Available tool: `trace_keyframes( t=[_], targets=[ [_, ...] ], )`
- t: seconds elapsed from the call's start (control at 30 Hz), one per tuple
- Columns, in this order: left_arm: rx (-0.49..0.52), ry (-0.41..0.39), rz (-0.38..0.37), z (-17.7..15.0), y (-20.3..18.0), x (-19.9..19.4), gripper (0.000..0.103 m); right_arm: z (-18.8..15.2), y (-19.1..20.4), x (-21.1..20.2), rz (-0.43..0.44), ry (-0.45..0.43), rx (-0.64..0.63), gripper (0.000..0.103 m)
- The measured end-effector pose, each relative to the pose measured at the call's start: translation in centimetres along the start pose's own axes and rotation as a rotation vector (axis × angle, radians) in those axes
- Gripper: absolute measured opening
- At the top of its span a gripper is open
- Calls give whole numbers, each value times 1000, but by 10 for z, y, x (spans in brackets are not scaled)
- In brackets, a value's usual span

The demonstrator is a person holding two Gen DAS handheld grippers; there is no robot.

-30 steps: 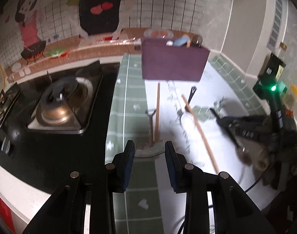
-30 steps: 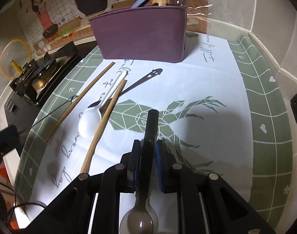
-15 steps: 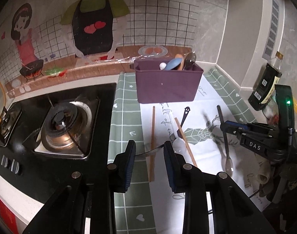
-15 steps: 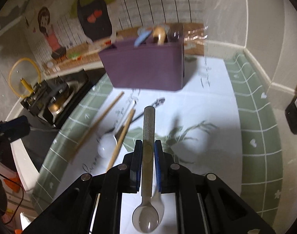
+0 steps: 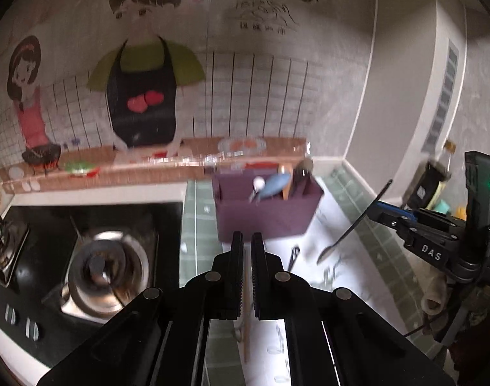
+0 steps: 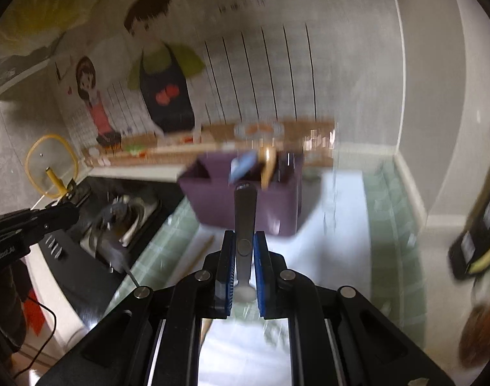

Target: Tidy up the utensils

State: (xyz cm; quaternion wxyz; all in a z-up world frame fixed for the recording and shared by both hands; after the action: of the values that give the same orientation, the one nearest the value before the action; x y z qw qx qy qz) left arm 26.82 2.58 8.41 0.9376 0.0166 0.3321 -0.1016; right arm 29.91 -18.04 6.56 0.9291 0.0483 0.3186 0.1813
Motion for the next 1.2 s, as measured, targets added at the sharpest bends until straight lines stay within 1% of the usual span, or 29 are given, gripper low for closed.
trace_keyframes(
  t=[0.03, 0.13, 0.27, 0.3, 0.33, 0.37, 0.4, 0.43, 0.5, 0.57, 0.67, 0.73, 0.77, 0.8, 0.83, 0.9, 0.93, 0.97, 1.03, 1.1, 1.13, 1.17, 1.2],
  targets=[
    [-4, 1, -1, 3, 3, 3, 4, 5, 0, 0, 1, -4, -3, 10],
    [-25, 43, -2, 3, 14, 20, 5, 13, 3, 5, -9, 5, -27, 10],
    [-95, 152, -36, -20, 27, 64, 6, 0, -2, 23, -21, 65, -34, 10],
    [-115, 184, -68, -27, 29, 78, 6, -5, -5, 30, -23, 87, -27, 10],
    [-126, 220, -102, -34, 31, 93, 8, -10, -7, 32, -24, 97, -22, 10],
    [-124, 240, -116, -39, 29, 102, 11, -14, -10, 36, -26, 111, -16, 10],
    [-113, 261, -135, -44, 27, 113, 21, -18, -13, 40, -29, 123, -10, 10],
    [-89, 281, -170, -48, 23, 126, 32, -21, -15, 42, -31, 129, -7, 10],
    [-28, 323, -234, -51, 11, 145, 40, -26, -21, 45, -33, 144, 3, 10],
    [69, 368, -282, -53, -7, 166, 42, -28, -25, 45, -42, 138, 5, 10],
    [233, 381, -285, -48, -28, 190, 43, -30, -31, 47, -48, 138, 22, 9],
    [302, 399, -305, -44, -34, 203, 43, -32, -34, 47, -51, 141, 33, 9],
    [326, 414, -319, -42, -34, 210, 43, -34, -36, 47, -52, 143, 38, 9],
    [333, 424, -316, -40, -31, 217, 43, -35, -39, 47, -58, 143, 49, 9],
    [326, 430, -307, -38, -27, 222, 43, -36, -40, 47, -61, 141, 58, 9],
    [261, 436, -306, -37, -12, 230, 43, -36, -47, 46, -64, 136, 89, 9],
    [210, 434, -297, -37, -3, 232, 43, -37, -49, 46, -66, 136, 105, 9],
    [183, 430, -288, -38, 3, 233, 43, -38, -54, 47, -72, 141, 123, 9],
    [120, 418, -262, -41, 13, 231, 43, -41, -63, 52, -85, 166, 152, 9],
    [81, 428, -260, -47, 18, 230, 43, -48, -79, 64, -87, 226, 213, 11],
    [58, 438, -265, -52, 19, 228, 43, -54, -87, 71, -76, 260, 249, 15],
    [46, 442, -268, -56, 20, 226, 43, -58, -93, 76, -69, 283, 273, 21],
    [33, 452, -273, -62, 20, 223, 43, -63, -100, 85, -63, 315, 301, 23]
  ],
)
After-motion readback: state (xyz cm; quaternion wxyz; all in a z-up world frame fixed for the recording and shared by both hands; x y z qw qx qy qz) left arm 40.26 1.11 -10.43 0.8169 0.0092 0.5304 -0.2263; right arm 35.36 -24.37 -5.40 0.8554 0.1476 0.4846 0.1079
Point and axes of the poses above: each gripper's, at about its wrist camera, not at the fingertips, and x roughly the way its jaws point, y to its left, z to its top, the point moved 1 cm from there along x, roughly the way its jaws point, and after that the axes turned 3 degrees about x, right-handed, at the moved point
